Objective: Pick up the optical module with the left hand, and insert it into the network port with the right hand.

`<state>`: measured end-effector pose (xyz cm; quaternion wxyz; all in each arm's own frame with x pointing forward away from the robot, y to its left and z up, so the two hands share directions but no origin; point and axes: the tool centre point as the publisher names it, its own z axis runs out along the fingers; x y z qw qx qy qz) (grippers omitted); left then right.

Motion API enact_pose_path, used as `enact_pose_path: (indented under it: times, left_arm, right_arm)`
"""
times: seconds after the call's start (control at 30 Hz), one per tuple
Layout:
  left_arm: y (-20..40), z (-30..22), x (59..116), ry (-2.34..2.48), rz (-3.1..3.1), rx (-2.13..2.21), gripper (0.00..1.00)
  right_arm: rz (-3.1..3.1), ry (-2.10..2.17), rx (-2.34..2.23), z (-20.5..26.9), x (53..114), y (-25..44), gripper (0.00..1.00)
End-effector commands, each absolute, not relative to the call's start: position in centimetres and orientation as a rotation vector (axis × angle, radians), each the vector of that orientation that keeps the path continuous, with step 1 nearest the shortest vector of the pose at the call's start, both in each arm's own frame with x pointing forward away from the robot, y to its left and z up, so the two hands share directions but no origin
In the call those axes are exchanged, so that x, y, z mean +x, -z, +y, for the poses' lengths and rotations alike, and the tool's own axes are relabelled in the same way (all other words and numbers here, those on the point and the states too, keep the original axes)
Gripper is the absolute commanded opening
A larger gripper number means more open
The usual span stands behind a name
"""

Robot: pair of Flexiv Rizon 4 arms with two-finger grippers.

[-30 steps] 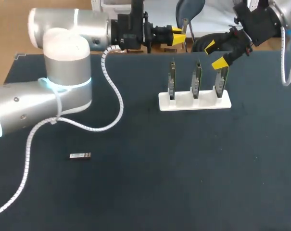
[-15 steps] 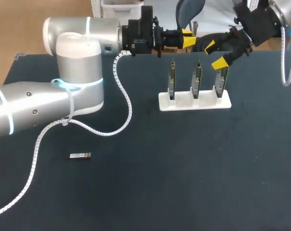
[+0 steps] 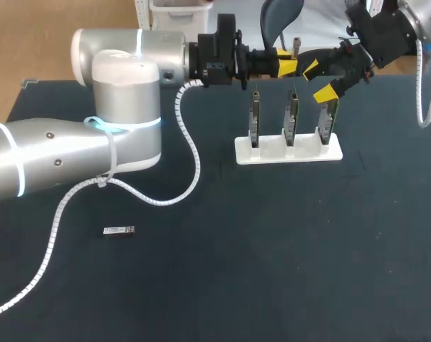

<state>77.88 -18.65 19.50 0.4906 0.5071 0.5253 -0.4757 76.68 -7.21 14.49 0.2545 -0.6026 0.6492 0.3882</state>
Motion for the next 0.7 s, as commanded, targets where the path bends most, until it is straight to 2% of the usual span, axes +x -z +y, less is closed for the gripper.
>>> enact_pose_path:
  times: [0.03,0.7]
  left_arm:
    - [-18.9,-18.9,77.9,1.155,1.279,1.223,0.0]
    - [-17.5,-19.1,77.8,1.187,1.299,1.203,0.0]
  right_arm:
    - [1.763,-1.048,-1.635,-7.2,76.5,-14.5,1.0]
    - [1.763,-1.048,-1.635,-7.2,76.5,-14.5,1.0]
